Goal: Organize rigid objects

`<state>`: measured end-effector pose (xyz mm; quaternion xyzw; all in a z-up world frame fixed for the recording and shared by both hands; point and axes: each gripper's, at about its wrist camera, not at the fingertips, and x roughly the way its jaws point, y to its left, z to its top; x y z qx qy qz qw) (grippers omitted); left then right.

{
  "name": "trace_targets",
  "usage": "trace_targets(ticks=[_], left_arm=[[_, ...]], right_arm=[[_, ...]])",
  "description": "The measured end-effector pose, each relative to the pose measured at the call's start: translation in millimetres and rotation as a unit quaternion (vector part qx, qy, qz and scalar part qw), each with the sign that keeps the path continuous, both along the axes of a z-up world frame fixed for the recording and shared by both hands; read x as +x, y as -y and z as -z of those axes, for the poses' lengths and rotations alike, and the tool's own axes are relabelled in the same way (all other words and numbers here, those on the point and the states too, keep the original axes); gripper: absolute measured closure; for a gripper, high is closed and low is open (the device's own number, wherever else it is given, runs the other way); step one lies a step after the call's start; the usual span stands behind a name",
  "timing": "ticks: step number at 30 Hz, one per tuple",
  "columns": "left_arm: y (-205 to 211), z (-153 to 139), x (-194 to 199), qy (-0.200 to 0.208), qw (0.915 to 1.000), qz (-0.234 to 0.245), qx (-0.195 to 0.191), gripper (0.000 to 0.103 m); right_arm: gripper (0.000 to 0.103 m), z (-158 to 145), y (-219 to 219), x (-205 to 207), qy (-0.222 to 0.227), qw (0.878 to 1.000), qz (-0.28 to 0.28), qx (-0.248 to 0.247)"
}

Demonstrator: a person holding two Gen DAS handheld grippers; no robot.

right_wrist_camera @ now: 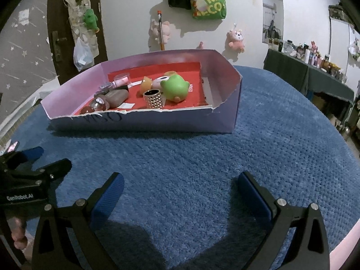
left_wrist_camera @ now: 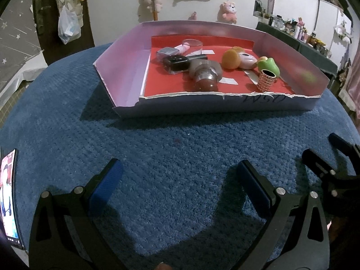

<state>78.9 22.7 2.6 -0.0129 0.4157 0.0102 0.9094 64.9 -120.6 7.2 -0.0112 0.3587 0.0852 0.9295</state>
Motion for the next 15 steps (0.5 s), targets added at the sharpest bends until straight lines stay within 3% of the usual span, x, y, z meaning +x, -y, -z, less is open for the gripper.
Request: trace_targets(ticks=[15], left_arm=[[0.5, -0.8, -1.0, 0.0, 1.0, -0.001, 0.001, 0.0]], right_arm=[[0.0, 2.3, -2.3, -2.3, 0.007, 1.0, 0.004, -0.019]])
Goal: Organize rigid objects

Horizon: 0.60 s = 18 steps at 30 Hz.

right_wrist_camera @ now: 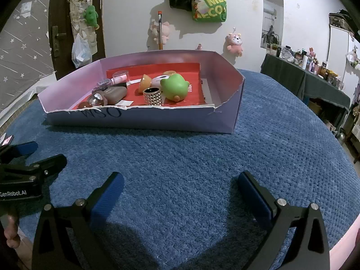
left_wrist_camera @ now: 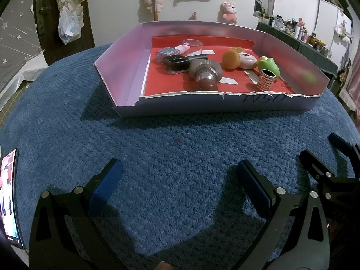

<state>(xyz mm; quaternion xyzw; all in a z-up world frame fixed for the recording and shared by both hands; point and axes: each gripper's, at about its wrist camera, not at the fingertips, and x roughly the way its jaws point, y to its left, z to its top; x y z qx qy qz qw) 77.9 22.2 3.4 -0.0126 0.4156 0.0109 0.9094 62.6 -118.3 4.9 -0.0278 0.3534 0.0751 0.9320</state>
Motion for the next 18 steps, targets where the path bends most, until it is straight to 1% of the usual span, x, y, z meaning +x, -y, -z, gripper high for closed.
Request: trace_targets(ticks=[18], left_arm=[[-1.3, 0.7, 1.4, -0.003, 1.0, 0.007, 0.0, 0.0]], right_arm=[[0.0, 0.1, -0.1, 0.0, 0.0, 1.0, 0.0, 0.0]])
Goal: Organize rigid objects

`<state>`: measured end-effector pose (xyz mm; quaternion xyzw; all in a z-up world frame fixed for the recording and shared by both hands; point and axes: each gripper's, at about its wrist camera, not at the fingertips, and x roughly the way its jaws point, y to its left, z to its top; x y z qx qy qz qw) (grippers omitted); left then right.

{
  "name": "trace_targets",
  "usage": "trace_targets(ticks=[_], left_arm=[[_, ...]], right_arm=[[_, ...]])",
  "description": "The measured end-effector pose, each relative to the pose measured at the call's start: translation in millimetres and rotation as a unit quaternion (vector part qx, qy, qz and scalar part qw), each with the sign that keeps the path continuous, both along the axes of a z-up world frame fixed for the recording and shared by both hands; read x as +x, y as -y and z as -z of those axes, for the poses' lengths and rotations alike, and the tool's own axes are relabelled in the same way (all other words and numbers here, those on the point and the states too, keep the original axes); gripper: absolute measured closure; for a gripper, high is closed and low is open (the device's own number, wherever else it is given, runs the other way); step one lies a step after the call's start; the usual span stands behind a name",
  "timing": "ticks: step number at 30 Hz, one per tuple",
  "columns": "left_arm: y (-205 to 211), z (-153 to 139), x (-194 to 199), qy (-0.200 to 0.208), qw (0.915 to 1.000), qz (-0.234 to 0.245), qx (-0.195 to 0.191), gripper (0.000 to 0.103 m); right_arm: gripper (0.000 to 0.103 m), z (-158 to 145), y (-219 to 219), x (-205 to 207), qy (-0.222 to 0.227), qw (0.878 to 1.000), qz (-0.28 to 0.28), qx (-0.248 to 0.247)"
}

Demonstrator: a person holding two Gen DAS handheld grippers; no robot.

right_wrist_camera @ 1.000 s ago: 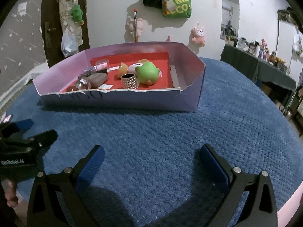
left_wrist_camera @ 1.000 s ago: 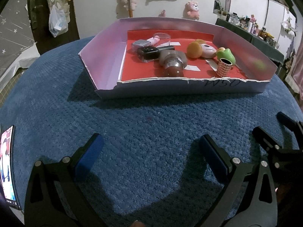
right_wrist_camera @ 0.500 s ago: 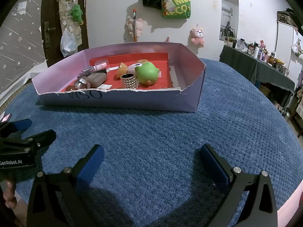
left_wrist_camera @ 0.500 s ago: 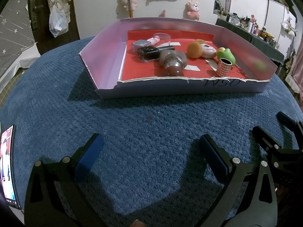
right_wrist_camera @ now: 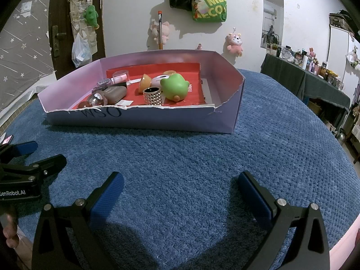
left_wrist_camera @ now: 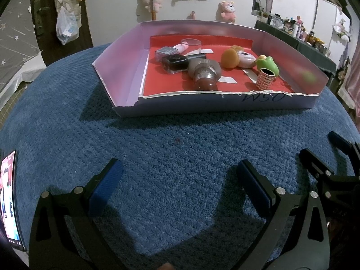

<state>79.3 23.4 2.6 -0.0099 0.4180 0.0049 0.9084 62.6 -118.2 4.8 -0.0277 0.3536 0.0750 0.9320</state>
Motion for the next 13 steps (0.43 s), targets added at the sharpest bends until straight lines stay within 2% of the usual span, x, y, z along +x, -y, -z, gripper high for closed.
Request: trace_targets(ticks=[13], left_arm=[[-0.3, 0.2, 1.6, -0.001, 1.0, 0.002, 0.0, 0.0]], right_arm=[[0.0, 0.0, 0.6, -0.1, 0.0, 1.0, 0.0, 0.0]])
